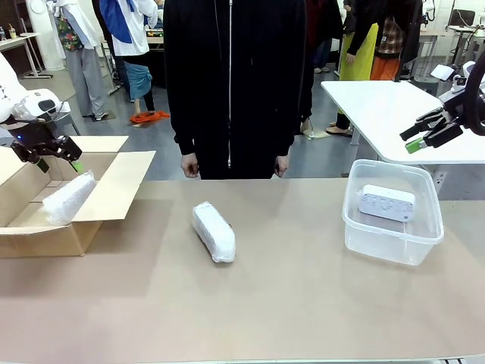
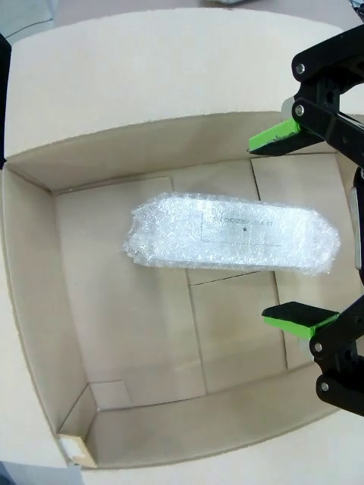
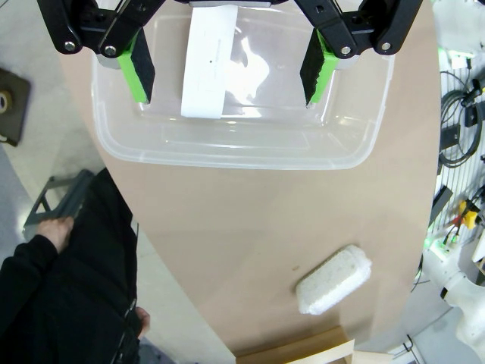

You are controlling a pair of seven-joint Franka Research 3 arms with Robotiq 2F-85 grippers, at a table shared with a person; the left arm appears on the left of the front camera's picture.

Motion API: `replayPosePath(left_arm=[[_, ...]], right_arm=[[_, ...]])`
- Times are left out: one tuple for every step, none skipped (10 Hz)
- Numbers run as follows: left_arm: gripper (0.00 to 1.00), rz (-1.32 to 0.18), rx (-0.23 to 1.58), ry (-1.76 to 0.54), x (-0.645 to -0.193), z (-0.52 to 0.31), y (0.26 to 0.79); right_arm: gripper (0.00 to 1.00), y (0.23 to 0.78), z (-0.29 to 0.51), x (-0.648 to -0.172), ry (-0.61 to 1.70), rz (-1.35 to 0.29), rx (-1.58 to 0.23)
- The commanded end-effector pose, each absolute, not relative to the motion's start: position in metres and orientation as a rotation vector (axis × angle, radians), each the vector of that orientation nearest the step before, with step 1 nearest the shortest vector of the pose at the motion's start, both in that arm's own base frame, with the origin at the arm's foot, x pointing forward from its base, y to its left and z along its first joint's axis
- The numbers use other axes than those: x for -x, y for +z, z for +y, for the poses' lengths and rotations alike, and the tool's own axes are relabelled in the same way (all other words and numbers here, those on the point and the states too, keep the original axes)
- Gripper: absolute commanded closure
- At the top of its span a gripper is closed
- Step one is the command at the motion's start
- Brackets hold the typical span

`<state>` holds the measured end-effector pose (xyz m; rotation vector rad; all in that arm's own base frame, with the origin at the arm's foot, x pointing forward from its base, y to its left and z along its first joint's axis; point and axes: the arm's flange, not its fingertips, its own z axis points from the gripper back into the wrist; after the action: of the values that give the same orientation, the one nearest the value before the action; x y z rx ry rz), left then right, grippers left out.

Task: Separate and place wrapped and unwrapped clocks.
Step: If the picked Digital clock is wrapped, place it in the Package Box ; if not, place it in the Organizing box.

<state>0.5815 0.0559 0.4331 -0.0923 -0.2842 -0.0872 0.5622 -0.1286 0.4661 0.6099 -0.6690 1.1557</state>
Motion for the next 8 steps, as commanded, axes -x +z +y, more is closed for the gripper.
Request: replayPosePath(left_arm=[[0.0, -0.275, 0.079, -0.086, -0.576, 0.056, 0.446], [0.0, -0.285, 0.077, -0.095, -0.572, 0.056, 0.454], [0.0, -0.299, 0.076, -0.098, -0.569, 0.057, 0.461], [0.0, -0.318, 0.073, -0.103, -0.564, 0.058, 0.469], [0.0, -0.339, 0.063, -0.107, -0.559, 0.058, 0.476], [0.0, -0.347, 0.059, -0.111, -0.554, 0.055, 0.481], [0.0, -0.36, 0.054, -0.12, -0.549, 0.052, 0.486], [0.0, -0.375, 0.043, -0.125, -0.544, 0.05, 0.491]], right_arm=[[0.0, 0.466, -0.128, -0.562, 1.156, -0.669, -0.611], [0.0, 0.466, -0.128, -0.562, 1.156, -0.669, -0.611], [0.0, 0.466, -0.128, -0.562, 1.156, -0.669, -0.611], [0.0, 0.466, -0.128, -0.562, 1.156, -0.669, -0.611], [0.0, 0.466, -0.128, -0.562, 1.156, -0.669, -0.611], [0.0, 0.466, -0.128, -0.562, 1.156, -0.669, -0.611], [0.0, 0.466, -0.128, -0.562, 1.156, -0.669, -0.611], [0.0, 0.466, -0.128, -0.562, 1.156, -0.669, -0.611]])
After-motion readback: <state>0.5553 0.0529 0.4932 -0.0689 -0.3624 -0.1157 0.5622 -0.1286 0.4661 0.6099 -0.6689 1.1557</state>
